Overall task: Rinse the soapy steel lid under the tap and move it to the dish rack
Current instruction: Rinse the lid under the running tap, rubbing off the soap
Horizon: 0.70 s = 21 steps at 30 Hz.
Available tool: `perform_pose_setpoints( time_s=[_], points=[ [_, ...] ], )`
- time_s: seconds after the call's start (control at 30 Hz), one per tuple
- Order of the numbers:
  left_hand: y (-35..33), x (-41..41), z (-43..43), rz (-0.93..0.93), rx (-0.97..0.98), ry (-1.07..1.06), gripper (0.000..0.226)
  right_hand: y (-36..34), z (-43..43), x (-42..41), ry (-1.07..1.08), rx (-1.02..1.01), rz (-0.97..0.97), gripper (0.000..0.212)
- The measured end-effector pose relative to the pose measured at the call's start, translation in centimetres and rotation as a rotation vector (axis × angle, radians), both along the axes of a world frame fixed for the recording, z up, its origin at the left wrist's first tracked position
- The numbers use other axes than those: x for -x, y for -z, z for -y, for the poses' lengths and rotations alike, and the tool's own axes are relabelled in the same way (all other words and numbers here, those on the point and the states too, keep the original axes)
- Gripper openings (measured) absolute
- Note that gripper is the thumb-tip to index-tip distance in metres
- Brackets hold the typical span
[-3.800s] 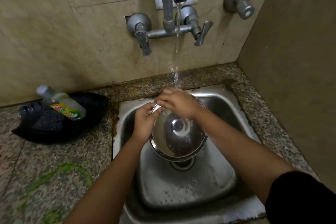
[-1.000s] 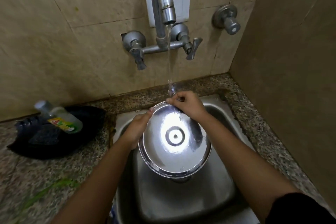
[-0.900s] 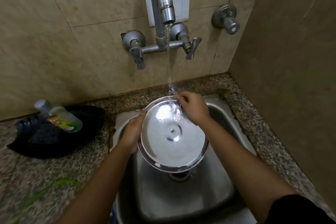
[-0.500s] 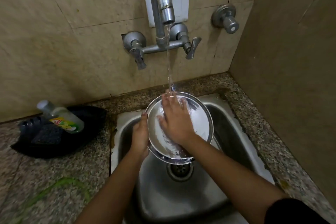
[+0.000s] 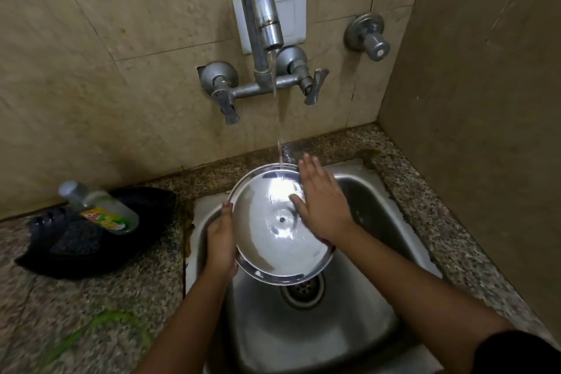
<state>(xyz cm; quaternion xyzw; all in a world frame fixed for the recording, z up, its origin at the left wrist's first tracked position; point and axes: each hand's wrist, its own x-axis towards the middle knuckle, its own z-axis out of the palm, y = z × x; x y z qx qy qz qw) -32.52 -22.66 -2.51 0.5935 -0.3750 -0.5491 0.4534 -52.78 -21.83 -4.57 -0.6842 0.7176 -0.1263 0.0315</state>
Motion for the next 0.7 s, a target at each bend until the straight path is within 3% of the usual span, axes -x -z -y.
perform_pose_setpoints(
  time_s=[0.07, 0.23, 0.33, 0.5, 0.57, 0.7],
  points=[
    [-0.3, 0.7, -0.3, -0.012, 0.000, 0.020, 0.037, -0.7, 1.3, -2.5, -0.077, 0.011, 0.027, 0.072],
    [-0.1, 0.8, 0.1, -0.060, -0.039, 0.037, 0.043, 0.1, -1.3, -6.0, -0.567, 0.016, -0.029, 0.064],
    [-0.1, 0.2, 0.6, -0.050, -0.036, -0.039, 0.045, 1.3, -4.0, -3.3, -0.650, -0.008, -0.092, 0.058],
    [0.1, 0.0, 0.5, -0.040, -0.050, -0.057, 0.040, 1.7, -4.0, 3.0, -0.342, -0.029, -0.102, 0.059],
    [0.0, 0.2, 0.1, -0.052, -0.024, 0.024, 0.034, 1.2, -2.9, 3.7, -0.211, 0.026, -0.003, 0.058],
    [-0.7, 0.3, 0.4, -0.055, 0.017, 0.208, 0.019, -0.7, -0.6, 2.7, 0.087, 0.174, 0.672, 0.040]
  ],
)
